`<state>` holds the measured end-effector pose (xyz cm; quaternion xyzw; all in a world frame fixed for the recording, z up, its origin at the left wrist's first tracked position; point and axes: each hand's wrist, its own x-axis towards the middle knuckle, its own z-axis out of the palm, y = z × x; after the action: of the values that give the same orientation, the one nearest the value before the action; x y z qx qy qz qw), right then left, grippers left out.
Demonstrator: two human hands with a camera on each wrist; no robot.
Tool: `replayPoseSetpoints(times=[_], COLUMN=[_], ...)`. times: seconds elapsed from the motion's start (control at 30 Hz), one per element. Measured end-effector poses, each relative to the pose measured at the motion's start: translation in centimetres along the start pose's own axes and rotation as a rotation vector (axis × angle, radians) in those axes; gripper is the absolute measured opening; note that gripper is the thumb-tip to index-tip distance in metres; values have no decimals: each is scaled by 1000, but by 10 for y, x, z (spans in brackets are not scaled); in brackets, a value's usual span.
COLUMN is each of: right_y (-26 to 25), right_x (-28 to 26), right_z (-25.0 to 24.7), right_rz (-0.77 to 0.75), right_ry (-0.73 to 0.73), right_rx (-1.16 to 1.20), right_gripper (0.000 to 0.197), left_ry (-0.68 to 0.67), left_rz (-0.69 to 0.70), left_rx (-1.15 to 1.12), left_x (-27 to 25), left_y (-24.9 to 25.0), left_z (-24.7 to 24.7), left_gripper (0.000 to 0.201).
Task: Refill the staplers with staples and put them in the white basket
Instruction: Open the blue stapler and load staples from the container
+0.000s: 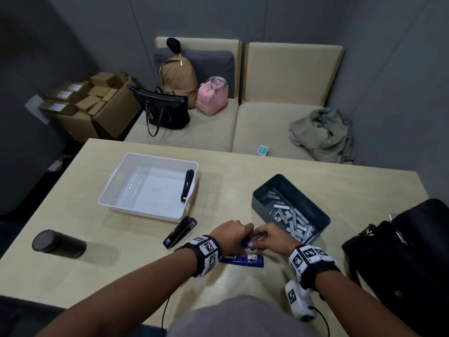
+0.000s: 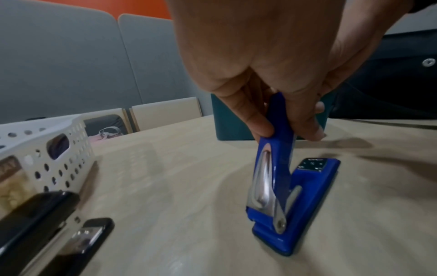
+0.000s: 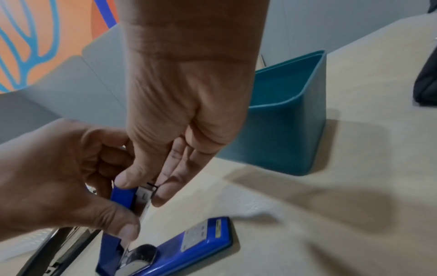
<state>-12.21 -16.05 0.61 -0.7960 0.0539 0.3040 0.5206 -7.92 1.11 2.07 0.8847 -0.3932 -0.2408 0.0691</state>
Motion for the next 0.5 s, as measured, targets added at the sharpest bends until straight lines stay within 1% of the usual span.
replayPoseSetpoints(times=[0.07,0.13,0.23,0.27,0.37,0.4,0.5], right_y=[0,-2,-4,-5,-9,-9,1], right_x=[1,1,-2,-2,1,2,-1], right_z=[2,3,3,4,12,15,17], right_rz=[-15,-30,-14,-7,-26,-37,-21], right_ry=[25,25,-52,-48,58,71,83], right_rx=[30,-18,-114,-170,-389,-439,-540], right_gripper=[20,24,33,32,24,20,13], left_ry=[21,39,64,72,90,99,153], left_rz=[-2,11,37,46,86,93,46], left_rx=[-35,-64,-86,-87,-68,-70,-163], left_x=[-2,-4,-7,-8,-10,-12,-19], left_y=[-2,-4,-5,-6,-6,-7,-15], left_z=[2,4,6,6,8,7,4], left_gripper=[46,45,42,42,41,39,36])
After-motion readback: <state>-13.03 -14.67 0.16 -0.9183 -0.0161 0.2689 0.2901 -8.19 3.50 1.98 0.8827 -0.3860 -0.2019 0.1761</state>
